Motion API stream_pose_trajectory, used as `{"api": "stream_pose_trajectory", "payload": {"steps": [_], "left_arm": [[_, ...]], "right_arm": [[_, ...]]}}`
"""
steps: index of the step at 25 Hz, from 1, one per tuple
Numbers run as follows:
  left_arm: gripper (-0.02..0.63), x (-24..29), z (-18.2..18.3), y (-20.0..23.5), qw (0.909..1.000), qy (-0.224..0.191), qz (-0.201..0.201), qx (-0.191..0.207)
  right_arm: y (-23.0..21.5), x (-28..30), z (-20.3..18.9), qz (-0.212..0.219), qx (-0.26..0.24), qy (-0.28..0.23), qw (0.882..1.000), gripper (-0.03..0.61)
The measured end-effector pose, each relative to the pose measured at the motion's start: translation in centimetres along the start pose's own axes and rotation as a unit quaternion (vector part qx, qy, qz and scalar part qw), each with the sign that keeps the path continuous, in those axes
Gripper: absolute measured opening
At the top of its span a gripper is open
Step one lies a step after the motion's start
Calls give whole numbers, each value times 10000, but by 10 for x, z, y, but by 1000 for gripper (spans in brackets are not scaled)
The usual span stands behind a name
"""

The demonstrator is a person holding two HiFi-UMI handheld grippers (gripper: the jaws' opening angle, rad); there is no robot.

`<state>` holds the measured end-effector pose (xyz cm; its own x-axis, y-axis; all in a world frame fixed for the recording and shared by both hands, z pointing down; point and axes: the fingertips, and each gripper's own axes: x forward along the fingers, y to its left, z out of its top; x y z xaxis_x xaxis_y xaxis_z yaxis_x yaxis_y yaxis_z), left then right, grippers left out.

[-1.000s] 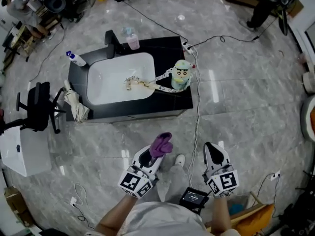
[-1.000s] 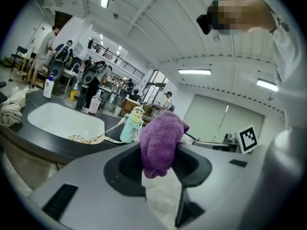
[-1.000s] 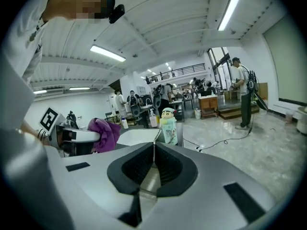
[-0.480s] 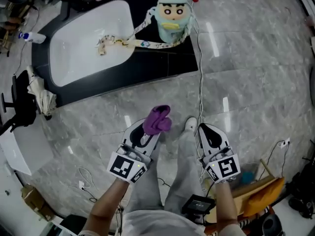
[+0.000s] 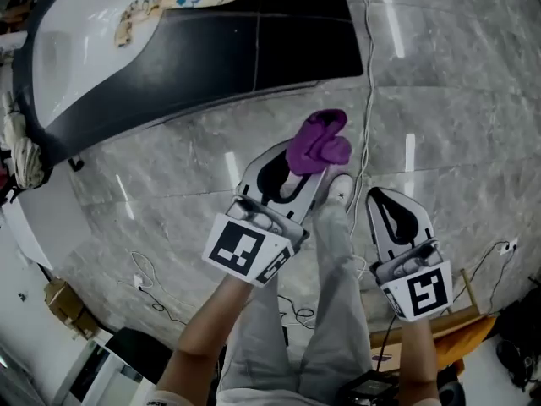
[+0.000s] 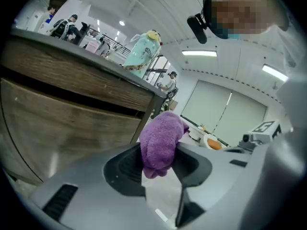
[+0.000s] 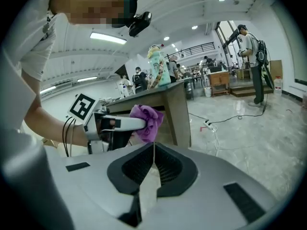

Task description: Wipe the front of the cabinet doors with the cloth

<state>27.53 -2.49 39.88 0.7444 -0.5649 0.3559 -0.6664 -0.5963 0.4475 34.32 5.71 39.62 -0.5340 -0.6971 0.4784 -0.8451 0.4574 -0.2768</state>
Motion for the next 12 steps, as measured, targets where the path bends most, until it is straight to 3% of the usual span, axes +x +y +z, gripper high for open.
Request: {"api": "stream_pose_trajectory", "payload": {"steps": [5,12], "left_arm": [[147,23,7,22,9995,-239,159,-127],[149,30,17,57,9971,-303,476,-502]], "right_arm": [[-4,13,-24,-35,204,-14,9998,29],[9,27,-21,-12,217,-66,9997,29]]}}
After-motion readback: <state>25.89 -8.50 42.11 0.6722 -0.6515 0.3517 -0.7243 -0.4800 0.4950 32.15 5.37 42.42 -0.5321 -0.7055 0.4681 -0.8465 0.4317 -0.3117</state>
